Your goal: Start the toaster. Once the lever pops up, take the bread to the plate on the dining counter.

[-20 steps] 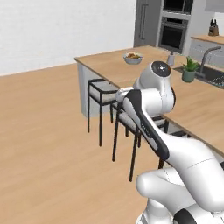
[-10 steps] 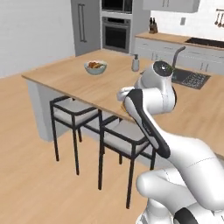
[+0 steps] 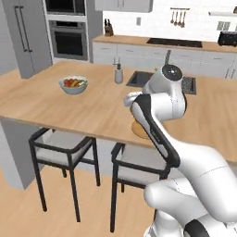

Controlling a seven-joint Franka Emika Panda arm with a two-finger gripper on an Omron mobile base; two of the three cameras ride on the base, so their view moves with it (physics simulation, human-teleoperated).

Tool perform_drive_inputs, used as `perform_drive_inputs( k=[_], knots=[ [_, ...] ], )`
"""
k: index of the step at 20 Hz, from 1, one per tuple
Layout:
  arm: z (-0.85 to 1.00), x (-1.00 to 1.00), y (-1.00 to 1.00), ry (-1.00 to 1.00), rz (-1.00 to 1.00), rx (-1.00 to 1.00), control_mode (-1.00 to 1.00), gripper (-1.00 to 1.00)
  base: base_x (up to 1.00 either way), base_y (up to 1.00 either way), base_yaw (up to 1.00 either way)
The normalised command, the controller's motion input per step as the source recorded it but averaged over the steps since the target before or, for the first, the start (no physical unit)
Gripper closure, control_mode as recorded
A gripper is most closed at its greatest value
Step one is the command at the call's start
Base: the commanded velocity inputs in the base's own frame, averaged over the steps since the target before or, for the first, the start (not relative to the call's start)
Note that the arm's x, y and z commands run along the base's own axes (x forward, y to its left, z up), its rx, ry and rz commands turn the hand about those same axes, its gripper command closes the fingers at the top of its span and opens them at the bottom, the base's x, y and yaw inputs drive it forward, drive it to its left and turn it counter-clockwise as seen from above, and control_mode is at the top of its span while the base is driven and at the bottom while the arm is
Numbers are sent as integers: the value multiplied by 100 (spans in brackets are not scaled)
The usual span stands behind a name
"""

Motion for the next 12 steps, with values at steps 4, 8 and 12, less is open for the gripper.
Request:
perform_drive_inputs(
  k=[4, 8, 12],
  knots=[
    [0, 0, 0, 0, 0, 0, 100, 100, 76, 44, -58],
    [0, 0, 0, 0, 0, 0, 100, 100, 69, 21, -62],
    [0, 0, 0, 0, 0, 0, 100, 100, 61, 12, -64]
  ],
)
